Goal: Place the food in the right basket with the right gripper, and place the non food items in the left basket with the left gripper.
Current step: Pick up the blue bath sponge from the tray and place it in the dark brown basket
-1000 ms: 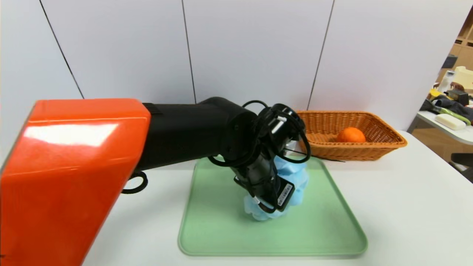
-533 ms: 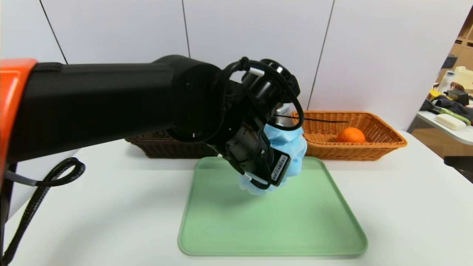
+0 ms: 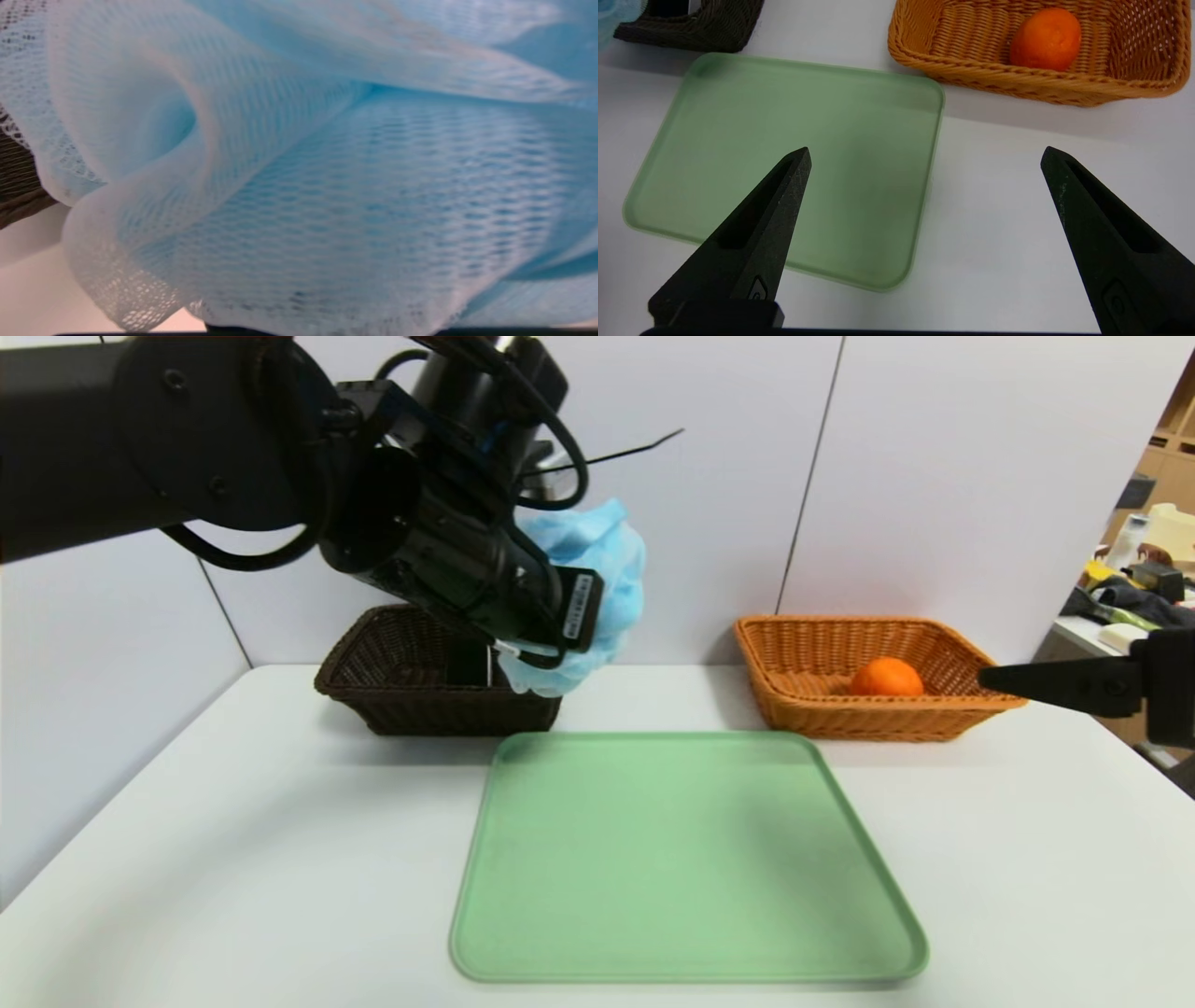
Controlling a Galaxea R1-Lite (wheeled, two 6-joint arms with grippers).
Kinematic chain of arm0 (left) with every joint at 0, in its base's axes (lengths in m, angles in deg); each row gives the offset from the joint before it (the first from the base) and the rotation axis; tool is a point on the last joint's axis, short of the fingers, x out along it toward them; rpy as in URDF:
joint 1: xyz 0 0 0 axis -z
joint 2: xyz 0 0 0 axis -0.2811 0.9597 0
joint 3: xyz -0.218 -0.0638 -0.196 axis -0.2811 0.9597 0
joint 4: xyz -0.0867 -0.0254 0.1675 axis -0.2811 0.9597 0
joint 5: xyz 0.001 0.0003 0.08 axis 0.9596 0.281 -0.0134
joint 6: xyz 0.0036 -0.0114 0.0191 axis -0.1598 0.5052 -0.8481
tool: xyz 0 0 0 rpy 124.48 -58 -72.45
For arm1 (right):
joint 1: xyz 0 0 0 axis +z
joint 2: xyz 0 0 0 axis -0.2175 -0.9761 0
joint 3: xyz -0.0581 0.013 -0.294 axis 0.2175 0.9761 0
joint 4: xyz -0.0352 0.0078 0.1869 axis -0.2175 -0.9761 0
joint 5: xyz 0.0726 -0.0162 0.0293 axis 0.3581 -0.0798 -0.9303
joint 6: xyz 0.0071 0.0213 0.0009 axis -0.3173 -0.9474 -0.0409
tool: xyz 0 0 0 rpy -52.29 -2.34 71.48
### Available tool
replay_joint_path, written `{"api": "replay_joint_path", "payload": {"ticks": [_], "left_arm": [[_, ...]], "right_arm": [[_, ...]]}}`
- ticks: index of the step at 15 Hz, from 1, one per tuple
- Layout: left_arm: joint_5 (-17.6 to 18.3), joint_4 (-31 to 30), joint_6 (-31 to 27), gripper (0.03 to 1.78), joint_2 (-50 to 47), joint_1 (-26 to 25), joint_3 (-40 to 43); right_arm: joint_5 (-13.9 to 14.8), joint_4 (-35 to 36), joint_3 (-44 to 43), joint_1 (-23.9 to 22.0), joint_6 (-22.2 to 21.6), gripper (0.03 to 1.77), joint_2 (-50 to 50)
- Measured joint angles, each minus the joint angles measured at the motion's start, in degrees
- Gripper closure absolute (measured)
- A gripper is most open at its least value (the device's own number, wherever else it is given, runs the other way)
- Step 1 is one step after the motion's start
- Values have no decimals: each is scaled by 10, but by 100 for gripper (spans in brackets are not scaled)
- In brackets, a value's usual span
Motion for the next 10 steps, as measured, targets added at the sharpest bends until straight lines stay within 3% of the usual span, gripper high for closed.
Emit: {"api": "replay_joint_path", "payload": {"ticks": [6, 10], "left_arm": [[-1, -9, -7, 127, 6, -132, 3], [1, -41, -10, 127, 45, -181, 4]], "right_arm": [[-4, 27, -26, 0, -5, 10, -76], [-4, 24, -27, -2, -10, 10, -84]]}}
